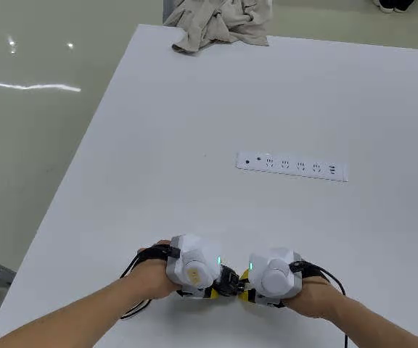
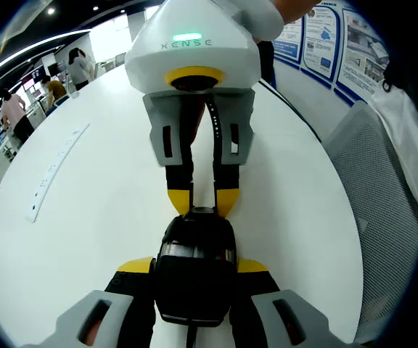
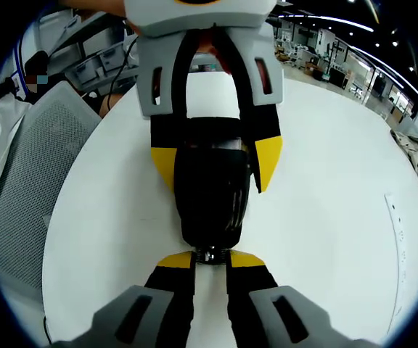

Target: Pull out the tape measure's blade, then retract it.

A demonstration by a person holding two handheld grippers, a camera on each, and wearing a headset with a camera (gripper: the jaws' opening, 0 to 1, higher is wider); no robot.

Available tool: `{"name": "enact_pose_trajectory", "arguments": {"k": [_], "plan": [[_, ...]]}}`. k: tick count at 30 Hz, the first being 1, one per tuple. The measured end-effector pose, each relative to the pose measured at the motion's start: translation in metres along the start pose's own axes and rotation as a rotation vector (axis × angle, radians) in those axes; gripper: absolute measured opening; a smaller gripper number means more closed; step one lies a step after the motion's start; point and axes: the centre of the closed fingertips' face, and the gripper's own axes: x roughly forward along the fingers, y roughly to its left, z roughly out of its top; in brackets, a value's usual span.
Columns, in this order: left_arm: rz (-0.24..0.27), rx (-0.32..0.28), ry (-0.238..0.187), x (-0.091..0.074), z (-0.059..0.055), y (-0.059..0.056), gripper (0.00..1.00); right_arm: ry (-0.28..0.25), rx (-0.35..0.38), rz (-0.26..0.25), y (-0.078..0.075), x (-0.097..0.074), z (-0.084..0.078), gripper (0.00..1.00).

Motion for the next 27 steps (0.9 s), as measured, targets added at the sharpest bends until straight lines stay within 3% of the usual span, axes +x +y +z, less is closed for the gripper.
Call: {"name": "enact_pose_trajectory", "arguments": {"k": [12, 27], "plan": [[-0.001, 0.028, 0.018, -0.0007, -0.0004, -0.0013, 0.36, 0.01, -0.022, 0.003, 0.0005, 0.0002, -0.001, 0.15], [0.017, 0.011, 0.029, -0.0002, -0.0013, 0.0, 0.35, 0.007, -0.026, -0.007, -0.0007, -0.0046, -0.0066, 0.14]]}}
